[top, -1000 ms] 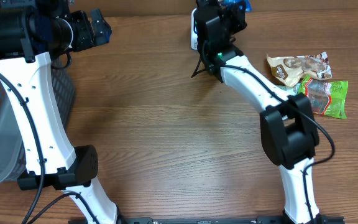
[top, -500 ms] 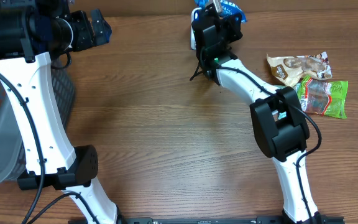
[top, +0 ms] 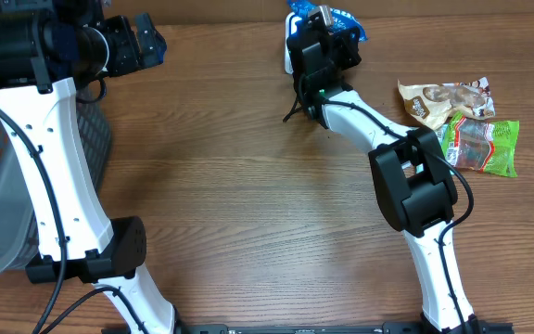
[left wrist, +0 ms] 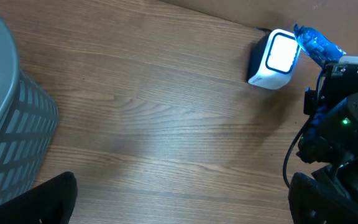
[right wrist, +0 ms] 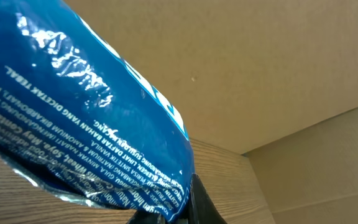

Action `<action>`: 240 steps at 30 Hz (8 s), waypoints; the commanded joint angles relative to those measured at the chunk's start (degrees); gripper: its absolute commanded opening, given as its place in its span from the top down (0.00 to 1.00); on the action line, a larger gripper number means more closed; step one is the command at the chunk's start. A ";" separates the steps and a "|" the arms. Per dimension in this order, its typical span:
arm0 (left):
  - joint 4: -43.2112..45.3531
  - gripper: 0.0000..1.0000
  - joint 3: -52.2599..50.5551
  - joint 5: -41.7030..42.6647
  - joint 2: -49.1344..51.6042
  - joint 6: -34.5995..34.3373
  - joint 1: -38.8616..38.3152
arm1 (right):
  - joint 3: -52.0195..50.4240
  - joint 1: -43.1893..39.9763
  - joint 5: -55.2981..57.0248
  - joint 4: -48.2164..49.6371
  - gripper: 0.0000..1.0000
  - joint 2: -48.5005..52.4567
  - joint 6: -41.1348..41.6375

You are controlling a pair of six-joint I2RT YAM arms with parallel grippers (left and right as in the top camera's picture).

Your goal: Scan the item barcode

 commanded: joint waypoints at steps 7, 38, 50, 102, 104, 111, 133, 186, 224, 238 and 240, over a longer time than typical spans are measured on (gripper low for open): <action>0.00 0.00 0.00 -0.35 0.48 0.26 0.07 | 0.90 0.44 6.05 3.06 0.96 -0.70 1.05; 0.00 0.00 0.00 -0.35 0.48 0.26 0.07 | -0.28 -26.05 -41.03 -76.96 0.96 -40.65 53.35; 0.00 0.00 0.00 -0.35 0.48 0.26 0.07 | -12.33 -42.64 -50.23 -77.31 0.96 -30.45 52.85; 0.00 0.00 0.00 -0.35 0.48 0.26 0.11 | -25.05 -32.59 -63.12 -59.76 0.00 -94.44 40.15; 0.00 0.00 0.00 -0.33 0.48 0.26 0.11 | -37.77 -32.59 -63.25 -49.77 0.00 -100.59 40.15; 0.00 0.00 0.00 -0.35 0.46 0.26 0.11 | -81.59 -30.27 -63.65 -14.49 0.00 -121.22 40.15; 0.00 0.00 0.00 -0.35 0.46 0.26 0.11 | -105.15 -26.82 -62.99 -9.40 0.00 -138.11 40.37; 94.09 0.00 -142.20 -4.26 -95.91 20.09 0.11 | -105.15 -26.82 -62.99 -9.40 0.00 -138.11 40.39; 92.63 0.00 -154.57 -4.68 -113.28 26.86 0.11 | -105.15 -26.82 -62.99 -9.40 0.00 -138.11 40.37; 92.63 0.00 -154.57 -4.68 -113.28 26.86 0.11 | -105.15 -26.82 -62.99 -9.40 0.00 -138.11 40.37; 92.63 0.00 -154.57 -4.68 -113.28 26.86 0.11 | -105.15 -26.82 -62.99 -9.40 0.00 -138.11 40.37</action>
